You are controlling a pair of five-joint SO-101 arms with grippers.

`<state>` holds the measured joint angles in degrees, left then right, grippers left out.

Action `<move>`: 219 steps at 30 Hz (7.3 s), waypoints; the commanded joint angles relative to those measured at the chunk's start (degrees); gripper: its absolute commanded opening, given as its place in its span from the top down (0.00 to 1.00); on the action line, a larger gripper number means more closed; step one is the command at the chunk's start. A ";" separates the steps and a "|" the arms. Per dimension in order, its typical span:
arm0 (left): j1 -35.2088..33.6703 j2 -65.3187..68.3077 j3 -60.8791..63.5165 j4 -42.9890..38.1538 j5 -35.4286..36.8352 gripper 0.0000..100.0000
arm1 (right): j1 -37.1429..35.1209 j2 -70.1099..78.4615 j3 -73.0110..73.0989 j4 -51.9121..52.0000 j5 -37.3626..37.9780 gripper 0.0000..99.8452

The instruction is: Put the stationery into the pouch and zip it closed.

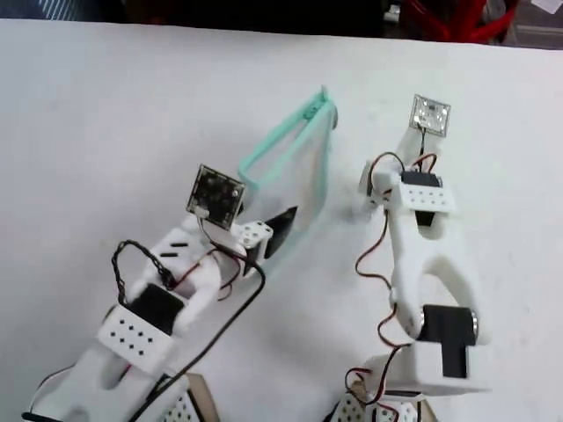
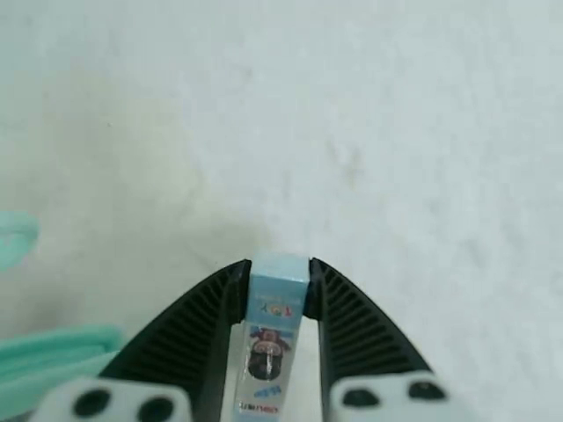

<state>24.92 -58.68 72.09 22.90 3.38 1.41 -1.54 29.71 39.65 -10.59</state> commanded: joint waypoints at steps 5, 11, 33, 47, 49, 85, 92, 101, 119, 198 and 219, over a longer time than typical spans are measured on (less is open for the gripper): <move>0.04 -0.13 -2.46 -0.35 0.53 0.77 | 1.71 -14.02 -0.97 2.95 -0.53 0.98; -0.31 -0.13 -2.37 -0.35 0.44 0.77 | -1.01 -26.86 -8.18 3.47 0.00 0.98; 0.04 -0.13 -2.37 -0.26 0.53 0.77 | -31.34 -35.56 -27.43 4.18 20.31 0.98; -0.22 -0.13 -2.37 -0.35 0.53 0.77 | -28.18 -34.95 -17.85 8.66 20.22 0.98; -0.31 -0.13 -2.37 -0.35 0.53 0.77 | -27.65 -34.95 -16.09 8.66 20.22 0.98; -0.40 -0.13 -2.37 -0.35 0.53 0.77 | -28.00 -47.87 1.58 2.24 13.01 0.98; -0.40 -0.13 -2.37 -0.35 0.53 0.77 | -28.09 -49.63 -0.53 6.02 12.66 0.77; -0.31 -0.13 -2.29 -0.35 0.53 0.77 | -24.84 -46.02 -15.56 11.12 12.48 0.76; 3.56 -0.22 4.22 -10.29 -5.10 0.83 | -12.62 -24.57 -33.85 26.33 3.08 0.76; 12.00 -0.22 3.96 -4.84 -10.11 0.88 | -7.78 4.79 -60.66 59.12 -13.45 0.78; 10.59 -0.13 4.22 -6.51 -10.02 0.88 | -9.54 8.22 -57.58 58.86 -15.12 0.82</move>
<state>35.91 -59.30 76.66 17.01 -6.46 -6.95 6.11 -26.99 98.46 -24.92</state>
